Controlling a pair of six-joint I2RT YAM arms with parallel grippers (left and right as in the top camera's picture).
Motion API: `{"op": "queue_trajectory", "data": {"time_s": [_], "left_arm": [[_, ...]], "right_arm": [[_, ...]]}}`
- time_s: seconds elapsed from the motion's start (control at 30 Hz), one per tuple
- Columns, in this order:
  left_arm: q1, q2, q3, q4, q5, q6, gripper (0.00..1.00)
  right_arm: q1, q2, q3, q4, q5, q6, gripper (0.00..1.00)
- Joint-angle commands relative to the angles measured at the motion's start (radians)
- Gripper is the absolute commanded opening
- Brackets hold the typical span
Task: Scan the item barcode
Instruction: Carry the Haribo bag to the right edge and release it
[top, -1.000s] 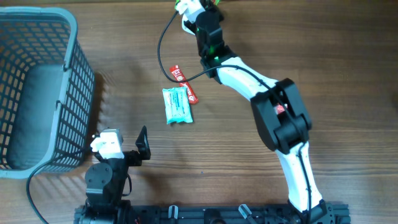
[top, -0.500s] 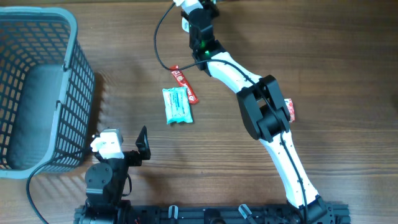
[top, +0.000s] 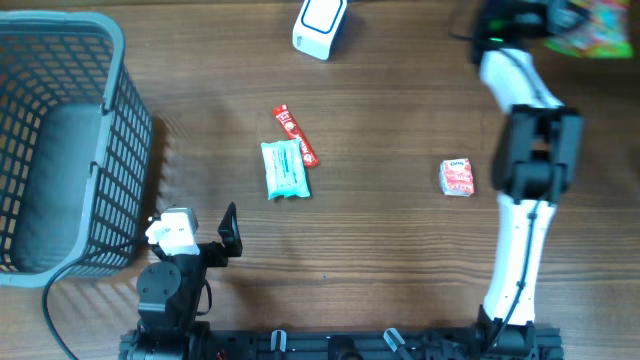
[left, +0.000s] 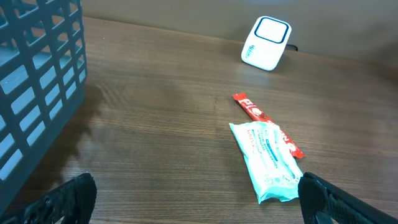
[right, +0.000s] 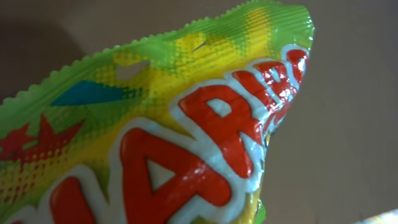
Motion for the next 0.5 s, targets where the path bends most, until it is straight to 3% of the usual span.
{"op": "queue_trajectory", "data": {"time_s": [0.0, 0.13, 0.17, 0.23, 0.27, 0.3, 0.33, 0.4, 0.47], "left_arm": [[0.002, -0.007, -0.01, 0.004, -0.005, -0.01, 1.0], [0.002, -0.007, -0.01, 0.004, -0.005, -0.01, 1.0], [0.002, -0.007, -0.01, 0.004, -0.005, -0.01, 1.0], [0.002, -0.007, -0.01, 0.004, -0.005, -0.01, 1.0], [0.002, -0.007, -0.01, 0.004, -0.005, -0.01, 1.0], [0.002, -0.007, -0.01, 0.004, -0.005, -0.01, 1.0], [0.002, -0.007, -0.01, 0.004, -0.006, -0.01, 1.0], [0.002, -0.007, -0.01, 0.004, -0.005, -0.01, 1.0], [0.002, -0.007, -0.01, 0.004, -0.005, -0.01, 1.0]], "right_arm": [[-0.15, -0.051, -0.102, -0.076, 0.046, 0.163, 0.04], [-0.266, -0.051, -0.25, -0.234, -0.092, 0.372, 0.04], [-0.28, -0.051, -0.277, -0.235, -0.118, 0.41, 0.08], [-0.286, -0.051, -0.278, -0.231, -0.14, 0.431, 0.47], [-0.286, -0.053, -0.264, -0.217, -0.142, 0.426, 0.72], [-0.282, -0.053, -0.245, -0.217, -0.142, 0.426, 0.86], [-0.274, -0.056, -0.229, -0.217, -0.143, 0.419, 0.93], [-0.256, -0.074, -0.217, -0.217, -0.158, 0.397, 1.0], [-0.232, -0.111, -0.217, -0.217, -0.168, 0.394, 1.0]]}}
